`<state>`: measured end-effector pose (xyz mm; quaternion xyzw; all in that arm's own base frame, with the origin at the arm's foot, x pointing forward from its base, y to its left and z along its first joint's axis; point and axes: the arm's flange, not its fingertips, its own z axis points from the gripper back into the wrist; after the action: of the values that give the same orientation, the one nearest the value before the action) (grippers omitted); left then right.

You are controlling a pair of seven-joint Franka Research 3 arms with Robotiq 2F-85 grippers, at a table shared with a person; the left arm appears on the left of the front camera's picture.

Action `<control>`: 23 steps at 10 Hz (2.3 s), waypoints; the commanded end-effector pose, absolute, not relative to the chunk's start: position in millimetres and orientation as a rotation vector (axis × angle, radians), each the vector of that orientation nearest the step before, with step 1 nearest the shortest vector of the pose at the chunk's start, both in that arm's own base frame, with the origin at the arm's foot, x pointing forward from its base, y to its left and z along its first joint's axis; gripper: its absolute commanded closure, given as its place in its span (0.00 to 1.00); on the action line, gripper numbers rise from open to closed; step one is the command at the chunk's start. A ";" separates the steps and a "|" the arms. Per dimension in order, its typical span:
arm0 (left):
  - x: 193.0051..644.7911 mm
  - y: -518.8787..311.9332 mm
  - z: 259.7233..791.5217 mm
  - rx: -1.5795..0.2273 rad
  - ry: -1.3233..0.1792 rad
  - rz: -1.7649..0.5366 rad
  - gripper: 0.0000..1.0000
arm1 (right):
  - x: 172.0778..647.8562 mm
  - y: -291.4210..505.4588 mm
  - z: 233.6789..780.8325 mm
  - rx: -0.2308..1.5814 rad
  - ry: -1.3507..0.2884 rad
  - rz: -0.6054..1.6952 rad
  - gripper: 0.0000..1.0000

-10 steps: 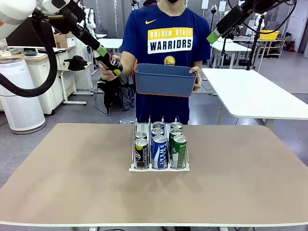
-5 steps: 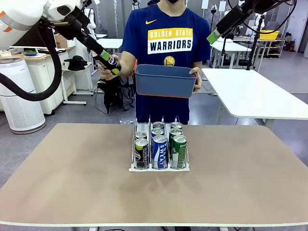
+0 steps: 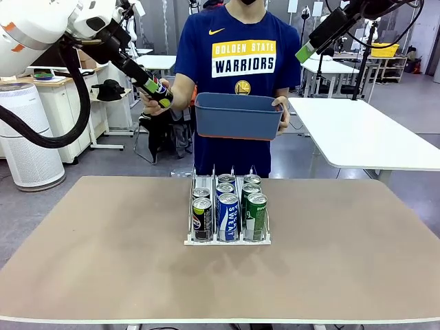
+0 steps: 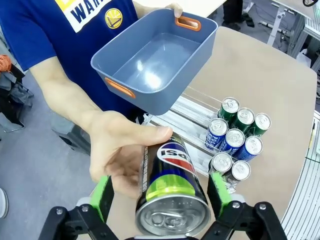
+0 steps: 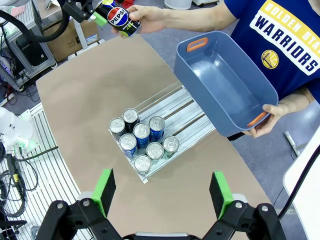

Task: Fill the beverage cans into the dispenser.
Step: Pick up the Pepsi coke handed by the human.

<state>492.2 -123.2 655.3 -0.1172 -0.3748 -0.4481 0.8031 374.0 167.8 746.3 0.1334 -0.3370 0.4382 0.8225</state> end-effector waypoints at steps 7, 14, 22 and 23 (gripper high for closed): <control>490.9 -124.7 656.3 -0.247 -0.791 -0.933 1.00 | 372.8 168.2 745.5 0.286 -0.713 0.935 0.00; 487.7 -120.5 657.3 -0.245 -0.743 -0.921 1.00 | 372.8 168.2 745.5 0.286 -0.713 0.935 0.00; 489.9 -125.6 654.7 -0.252 -0.758 -0.926 1.00 | 372.8 168.2 745.5 0.286 -0.713 0.935 0.00; 489.9 -125.6 654.7 -0.252 -0.758 -0.926 1.00 | 372.8 168.2 745.5 0.286 -0.713 0.935 0.00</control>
<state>489.4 -127.6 654.7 -0.1121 -0.3516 -0.4378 0.8198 374.0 167.8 746.4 0.1334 -0.3370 0.4382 0.8225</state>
